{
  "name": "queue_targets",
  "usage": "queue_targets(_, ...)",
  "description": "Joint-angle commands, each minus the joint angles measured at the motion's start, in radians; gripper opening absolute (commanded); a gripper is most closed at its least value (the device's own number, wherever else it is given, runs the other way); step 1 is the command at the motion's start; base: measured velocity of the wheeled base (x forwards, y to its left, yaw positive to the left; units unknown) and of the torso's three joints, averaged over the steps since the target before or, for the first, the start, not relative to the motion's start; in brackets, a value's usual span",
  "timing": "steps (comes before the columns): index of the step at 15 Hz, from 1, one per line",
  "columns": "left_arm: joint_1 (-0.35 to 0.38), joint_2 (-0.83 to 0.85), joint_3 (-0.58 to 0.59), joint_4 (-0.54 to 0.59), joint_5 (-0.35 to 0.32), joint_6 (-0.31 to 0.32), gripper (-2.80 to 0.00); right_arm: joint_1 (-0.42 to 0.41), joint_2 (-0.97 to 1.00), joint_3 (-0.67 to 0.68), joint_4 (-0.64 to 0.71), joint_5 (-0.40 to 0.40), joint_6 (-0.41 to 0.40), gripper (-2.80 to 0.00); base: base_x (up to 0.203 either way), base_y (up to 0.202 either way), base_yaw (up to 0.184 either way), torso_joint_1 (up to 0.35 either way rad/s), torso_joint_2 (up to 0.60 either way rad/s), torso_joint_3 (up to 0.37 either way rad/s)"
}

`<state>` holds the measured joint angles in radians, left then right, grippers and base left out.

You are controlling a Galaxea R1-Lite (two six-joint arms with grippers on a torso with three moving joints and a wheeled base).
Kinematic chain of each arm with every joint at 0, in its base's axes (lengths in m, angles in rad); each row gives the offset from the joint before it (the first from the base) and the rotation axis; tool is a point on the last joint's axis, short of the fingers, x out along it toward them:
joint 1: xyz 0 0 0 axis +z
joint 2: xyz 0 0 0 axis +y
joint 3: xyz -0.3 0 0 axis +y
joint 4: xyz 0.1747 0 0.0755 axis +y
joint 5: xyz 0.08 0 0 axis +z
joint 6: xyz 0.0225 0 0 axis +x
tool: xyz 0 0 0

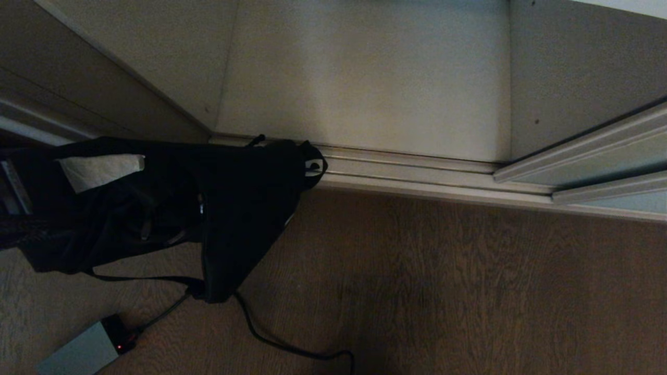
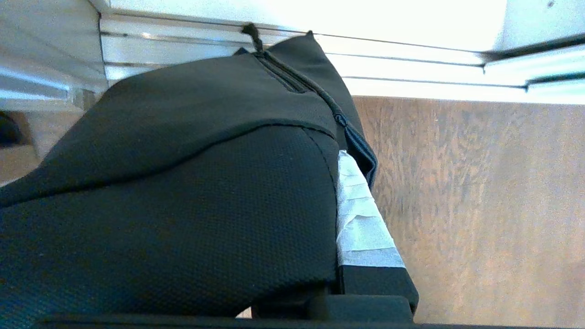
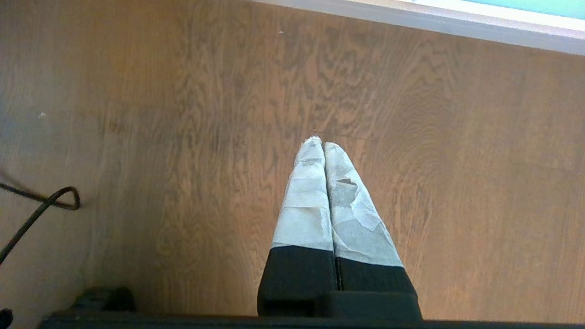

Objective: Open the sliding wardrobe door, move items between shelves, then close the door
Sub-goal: Place the bag on the higher shelf

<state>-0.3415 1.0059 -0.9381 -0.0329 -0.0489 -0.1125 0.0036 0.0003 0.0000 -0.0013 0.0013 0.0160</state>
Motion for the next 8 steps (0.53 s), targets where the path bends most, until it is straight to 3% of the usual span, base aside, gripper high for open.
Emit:
queue_targets(1, 0.013, -0.03, 0.0, 0.008, -0.005, 0.003, -2.8, 0.001, -0.005, 0.0, 0.0, 0.0, -0.001, -2.8, 0.0, 0.0, 0.0, 0.0, 0.0, 0.0)
queue_targets(4, 0.045, -0.073, -0.001, 0.014, -0.011, 0.041, -2.8, 0.001, -0.005, 0.0, 0.0, 0.0, -0.001, -2.8, 0.0, 0.0, 0.0, 0.0, 0.0, 0.0)
queue_targets(8, 0.146, -0.137, 0.001, 0.037, -0.146, 0.131, -2.8, 0.001, -0.005, 0.0, 0.0, 0.0, -0.001, -2.8, 0.0, 0.0, 0.0, 0.0, 0.0, 0.0)
